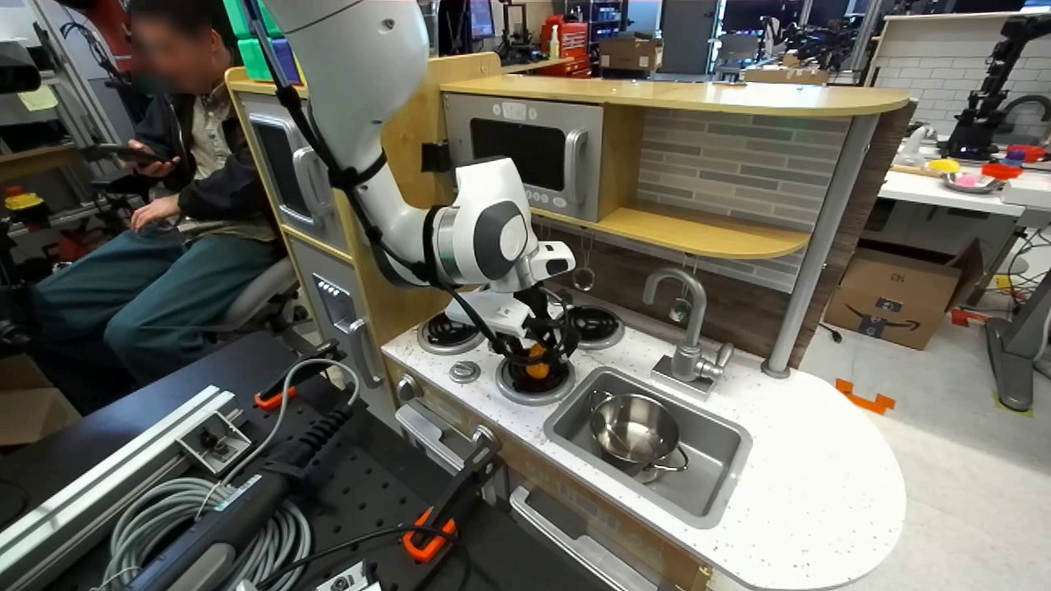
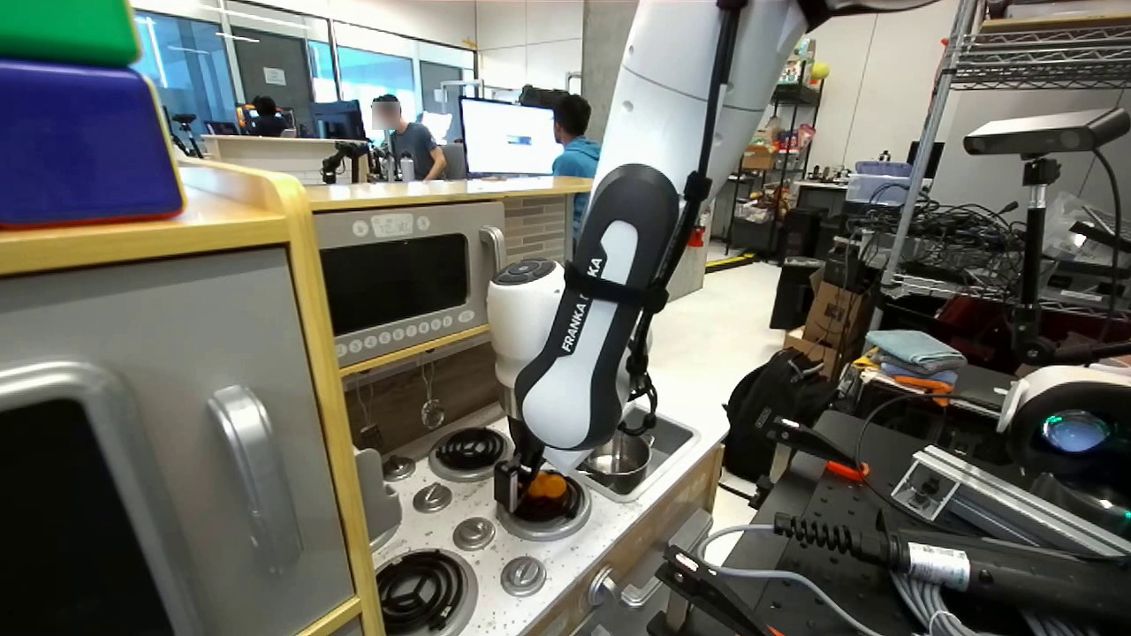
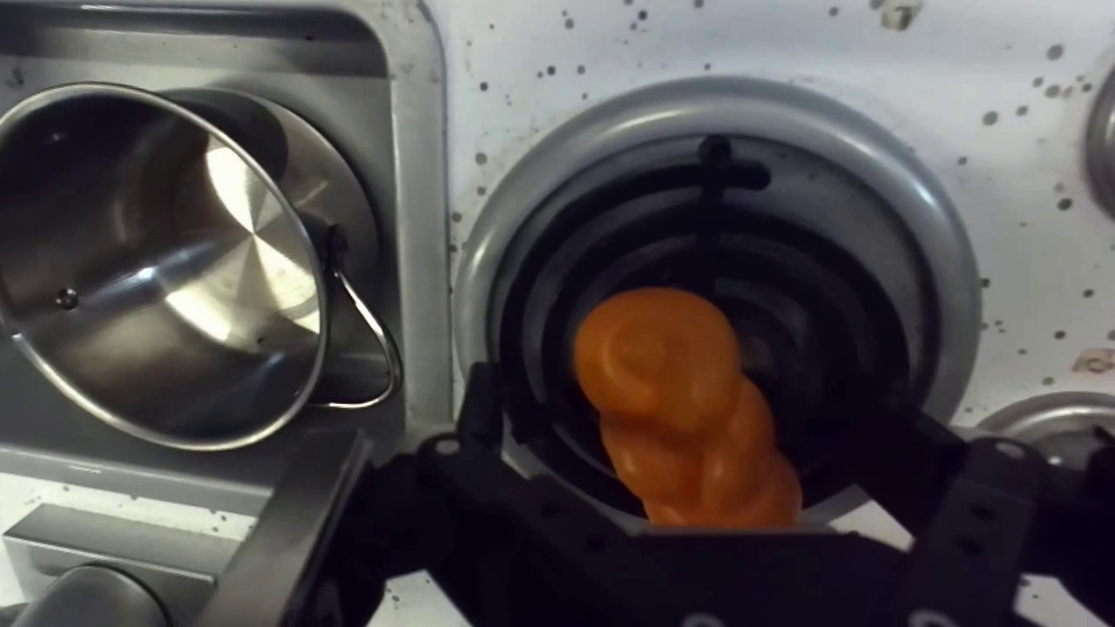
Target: Put the plastic bread inside the silver pot in the sink
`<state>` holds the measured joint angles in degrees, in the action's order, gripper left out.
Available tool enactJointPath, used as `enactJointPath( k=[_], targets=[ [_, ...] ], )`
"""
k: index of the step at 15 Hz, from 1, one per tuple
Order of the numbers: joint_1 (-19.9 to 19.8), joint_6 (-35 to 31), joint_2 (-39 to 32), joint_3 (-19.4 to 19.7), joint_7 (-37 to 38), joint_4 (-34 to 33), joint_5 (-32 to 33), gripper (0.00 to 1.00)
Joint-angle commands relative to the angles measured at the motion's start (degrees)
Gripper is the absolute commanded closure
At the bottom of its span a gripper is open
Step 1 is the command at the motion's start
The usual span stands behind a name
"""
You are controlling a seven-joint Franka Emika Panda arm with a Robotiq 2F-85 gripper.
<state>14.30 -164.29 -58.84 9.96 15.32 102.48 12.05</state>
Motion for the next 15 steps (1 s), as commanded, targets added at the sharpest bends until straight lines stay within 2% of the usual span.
enactJointPath(
  k=[1,5,8,12,15],
  targets=[
    [-2.1,4.6,-2.0,-2.9,-3.7,-4.2,-2.8,0.44],
    [-2.9,5.6,-1.4,-3.3,-4.2,-4.7,-3.2,0.72],
    [-3.9,4.3,0.6,-2.8,-4.5,-2.7,-3.0,0.95],
    [-6.2,1.1,5.4,-1.3,-5.4,2.7,-2.6,0.93],
    [-8.1,0.6,7.3,0.8,-4.3,4.2,-3.3,0.93]
  ],
)
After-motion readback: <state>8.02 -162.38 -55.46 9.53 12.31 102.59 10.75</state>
